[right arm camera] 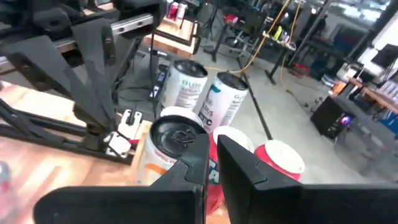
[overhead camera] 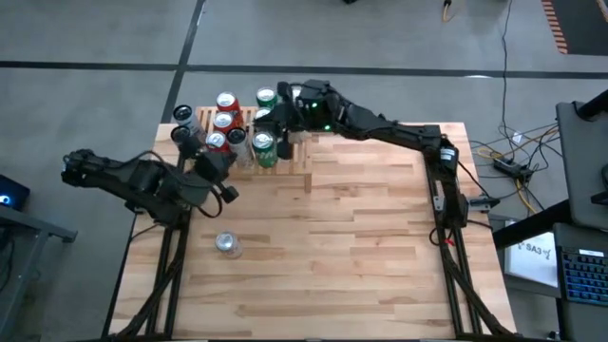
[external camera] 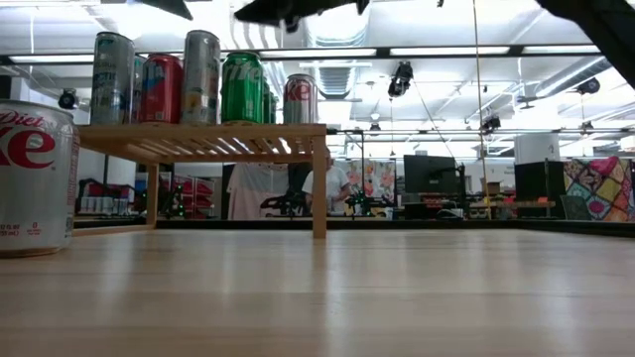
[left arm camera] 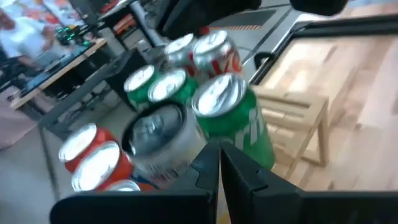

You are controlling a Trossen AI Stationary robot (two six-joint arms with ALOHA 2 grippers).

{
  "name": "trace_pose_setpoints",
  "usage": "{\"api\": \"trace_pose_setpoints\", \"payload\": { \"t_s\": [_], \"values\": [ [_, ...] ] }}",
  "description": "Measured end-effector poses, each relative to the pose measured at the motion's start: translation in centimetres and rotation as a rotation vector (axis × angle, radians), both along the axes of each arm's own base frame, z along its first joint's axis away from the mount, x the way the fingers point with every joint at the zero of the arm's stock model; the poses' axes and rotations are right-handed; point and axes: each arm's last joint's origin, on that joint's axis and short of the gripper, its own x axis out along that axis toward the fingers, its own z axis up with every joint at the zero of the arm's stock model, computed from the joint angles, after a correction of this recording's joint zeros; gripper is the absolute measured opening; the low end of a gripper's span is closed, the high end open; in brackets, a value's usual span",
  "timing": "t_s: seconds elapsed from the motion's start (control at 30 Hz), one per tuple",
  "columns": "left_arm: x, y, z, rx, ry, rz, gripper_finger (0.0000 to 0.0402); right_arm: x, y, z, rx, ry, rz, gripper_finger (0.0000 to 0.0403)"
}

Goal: Place canned beverage on shelf
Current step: Put the white and yellow soda can on the shelf aligned with the other white and yellow soda can

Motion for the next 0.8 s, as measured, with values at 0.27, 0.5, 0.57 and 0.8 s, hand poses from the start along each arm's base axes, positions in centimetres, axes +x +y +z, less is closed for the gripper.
{"api": "trace_pose_setpoints", "payload": {
  "t_s": [0.27, 0.5, 0.57, 0.8],
  "values": [
    [-0.6, 0.2, 6.1, -0.045, -0.070, -0.130, 0.0000, -4.0, 1.1, 4.4, 0.081, 0.123, -0.066, 0.0022],
    [-0.9, 2.1, 10.7, -0.090, -0.073, -0.076, 0.0000, -7.3, 1.0, 7.2, 0.106, 0.222, -0.119, 0.0022],
    [-0.4, 3.1, 11.3, -0.132, -0.054, -0.063, 0.0000, -8.2, 1.0, 7.5, 0.118, 0.233, -0.131, 0.0022],
    [1.9, 7.8, 11.1, -0.318, 0.147, -0.032, 0.0000, -10.7, 0.5, 8.4, 0.159, 0.281, -0.170, 0.0022]
  ]
}}
